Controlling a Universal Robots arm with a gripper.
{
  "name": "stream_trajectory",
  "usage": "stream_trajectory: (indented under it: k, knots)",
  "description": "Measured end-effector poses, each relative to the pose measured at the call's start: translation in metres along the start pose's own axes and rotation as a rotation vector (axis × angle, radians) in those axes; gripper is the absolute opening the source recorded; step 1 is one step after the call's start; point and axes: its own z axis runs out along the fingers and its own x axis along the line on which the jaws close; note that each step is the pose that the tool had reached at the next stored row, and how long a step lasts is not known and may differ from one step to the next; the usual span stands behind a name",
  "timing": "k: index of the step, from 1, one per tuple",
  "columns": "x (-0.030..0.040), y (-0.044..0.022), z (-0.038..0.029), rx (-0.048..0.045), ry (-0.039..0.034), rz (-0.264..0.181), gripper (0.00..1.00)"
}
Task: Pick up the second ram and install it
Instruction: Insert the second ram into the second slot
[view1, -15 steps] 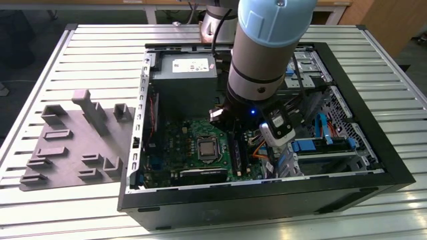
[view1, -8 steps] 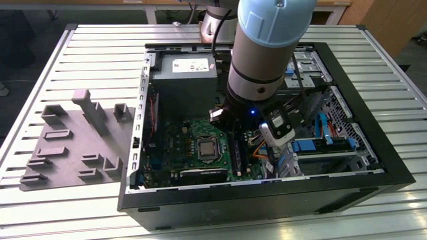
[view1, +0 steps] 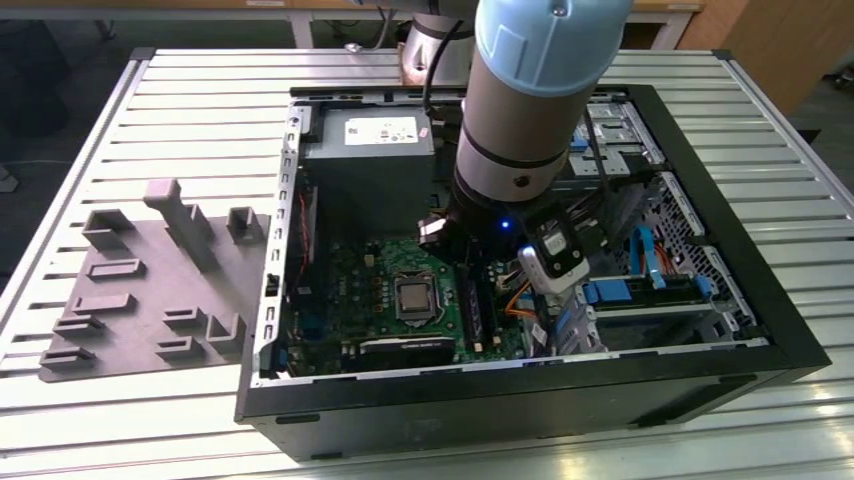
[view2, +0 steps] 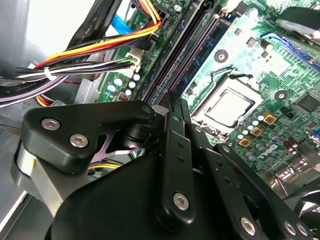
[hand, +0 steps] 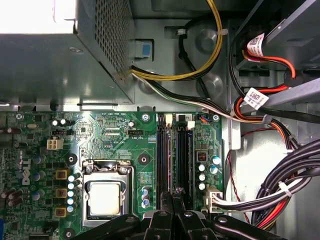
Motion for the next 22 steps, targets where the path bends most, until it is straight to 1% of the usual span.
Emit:
stream_trajectory:
  k: [22]
  knots:
    - [0.0002, 0.0005, 0.0033, -0.0001, -0.0001, 0.000, 0.11]
